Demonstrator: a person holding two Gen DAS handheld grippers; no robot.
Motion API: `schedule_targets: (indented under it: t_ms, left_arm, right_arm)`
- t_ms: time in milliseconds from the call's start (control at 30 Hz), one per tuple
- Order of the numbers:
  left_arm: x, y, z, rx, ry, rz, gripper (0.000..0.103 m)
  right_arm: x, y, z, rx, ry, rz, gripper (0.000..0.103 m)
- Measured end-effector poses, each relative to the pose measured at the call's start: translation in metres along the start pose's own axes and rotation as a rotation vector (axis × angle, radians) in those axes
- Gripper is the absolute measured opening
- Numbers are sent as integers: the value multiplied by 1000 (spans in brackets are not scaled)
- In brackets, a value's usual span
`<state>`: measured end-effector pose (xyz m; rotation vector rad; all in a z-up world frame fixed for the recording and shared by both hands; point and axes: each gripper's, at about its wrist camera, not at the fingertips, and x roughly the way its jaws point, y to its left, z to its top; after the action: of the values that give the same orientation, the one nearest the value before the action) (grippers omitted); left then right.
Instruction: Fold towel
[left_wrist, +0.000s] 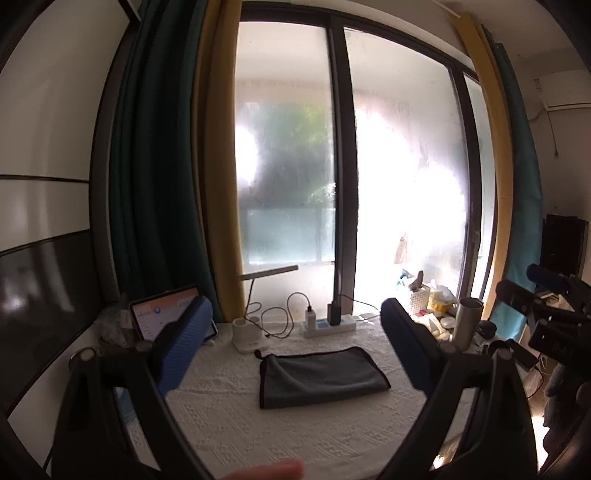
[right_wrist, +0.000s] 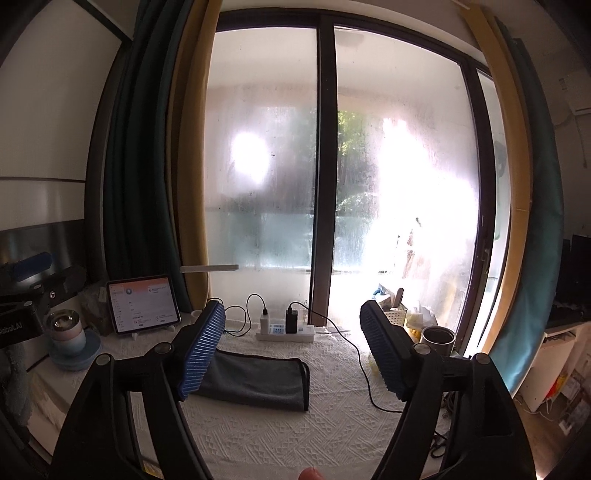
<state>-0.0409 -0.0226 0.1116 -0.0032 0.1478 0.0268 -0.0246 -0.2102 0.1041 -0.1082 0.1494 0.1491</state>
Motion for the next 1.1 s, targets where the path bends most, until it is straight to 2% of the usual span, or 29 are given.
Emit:
schedule_targets:
  t_ms: [333,1100]
  left_arm:
    - [5,-5,-9,9,12,-25,94]
    - [19,-8,-26,16,45,-4,94]
  right_arm:
    - [-8,-2,-6,6,2,-4,81]
    - [8,1,-17,1,54,-2,81]
